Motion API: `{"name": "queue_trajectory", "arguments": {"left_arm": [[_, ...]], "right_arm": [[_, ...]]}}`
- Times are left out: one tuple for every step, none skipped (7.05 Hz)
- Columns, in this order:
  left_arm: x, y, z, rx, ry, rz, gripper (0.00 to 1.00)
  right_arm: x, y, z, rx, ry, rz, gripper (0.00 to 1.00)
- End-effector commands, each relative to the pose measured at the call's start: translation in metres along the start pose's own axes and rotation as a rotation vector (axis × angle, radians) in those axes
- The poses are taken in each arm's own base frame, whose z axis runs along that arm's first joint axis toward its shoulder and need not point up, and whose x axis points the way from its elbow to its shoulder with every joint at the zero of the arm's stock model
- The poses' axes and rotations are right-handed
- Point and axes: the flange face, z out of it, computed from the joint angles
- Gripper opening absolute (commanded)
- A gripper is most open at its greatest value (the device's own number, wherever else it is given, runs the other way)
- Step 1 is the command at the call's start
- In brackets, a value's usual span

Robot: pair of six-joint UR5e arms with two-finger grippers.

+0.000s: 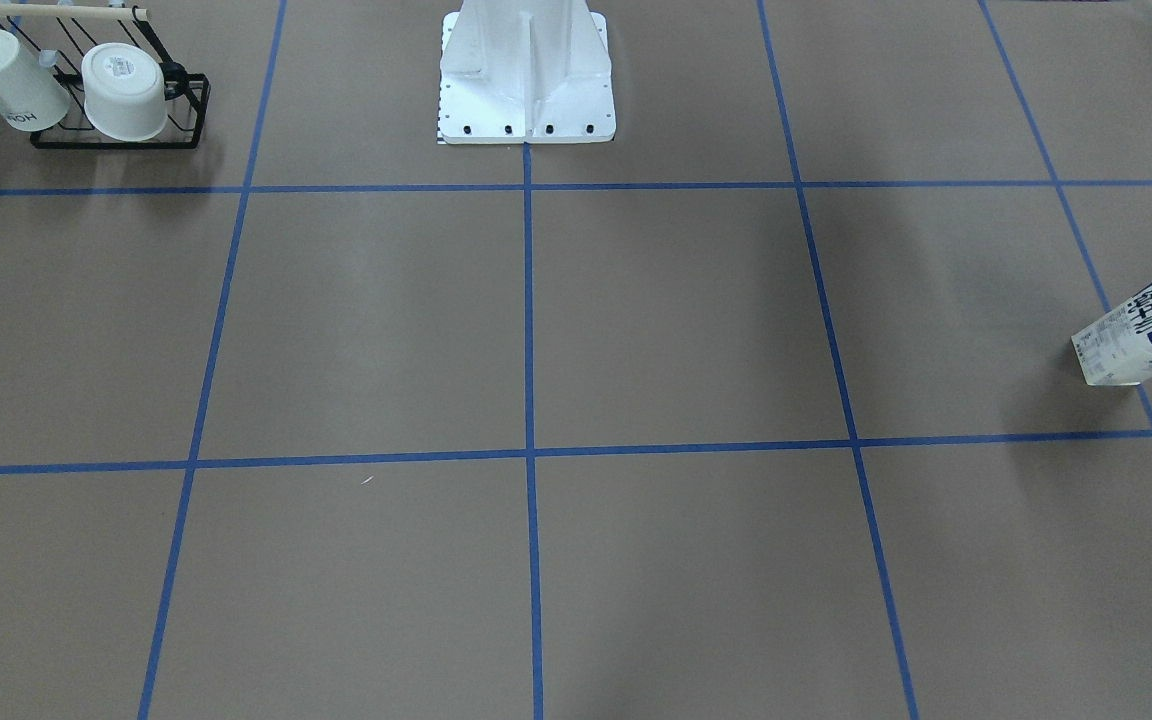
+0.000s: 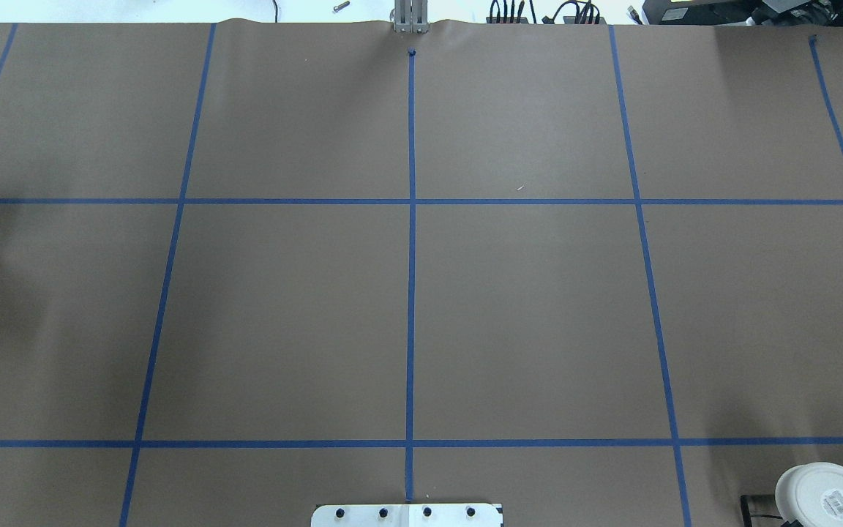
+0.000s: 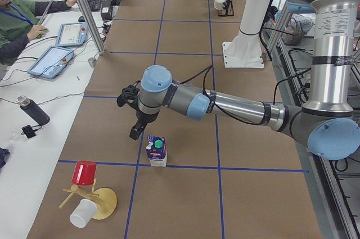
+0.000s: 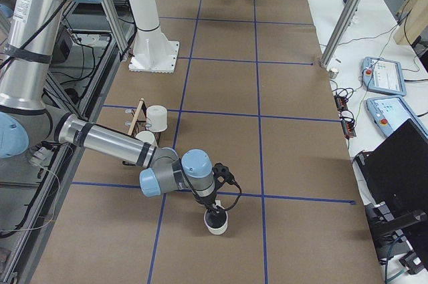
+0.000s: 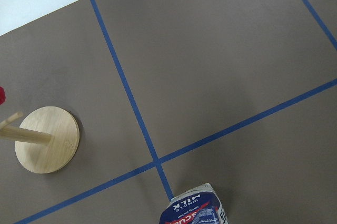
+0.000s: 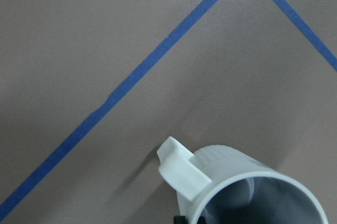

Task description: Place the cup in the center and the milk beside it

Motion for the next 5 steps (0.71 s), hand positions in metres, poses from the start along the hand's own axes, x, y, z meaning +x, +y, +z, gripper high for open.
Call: {"name": "queue_trajectory", "arguments": {"left_arm": [[0.000, 0.000, 0.000, 0.000, 0.000, -0.001, 0.99], [-0.001, 0.000, 0.000, -0.001, 0.000, -0.002, 0.99], [0.000, 0.000, 0.000, 0.000, 0.000, 0.001, 0.99], [-0.001, 0.000, 0.000, -0.001, 0.000, 0.000, 0.99], [-0.001, 0.002, 0.001, -0.003, 0.000, -0.002, 0.99]], "right_arm": [[0.001, -0.006, -0.005, 0.015, -0.004, -0.002, 0.00], [0.008, -0.031, -0.020, 0.025, -0.029, 0.023, 0.00], [0.013, -0.074, -0.051, 0.009, -0.042, 0.060, 0.00], [0.017, -0.134, -0.089, -0.011, -0.052, 0.120, 0.00], [0.024, -0.193, -0.121, -0.007, -0.050, 0.191, 0.00]]}}
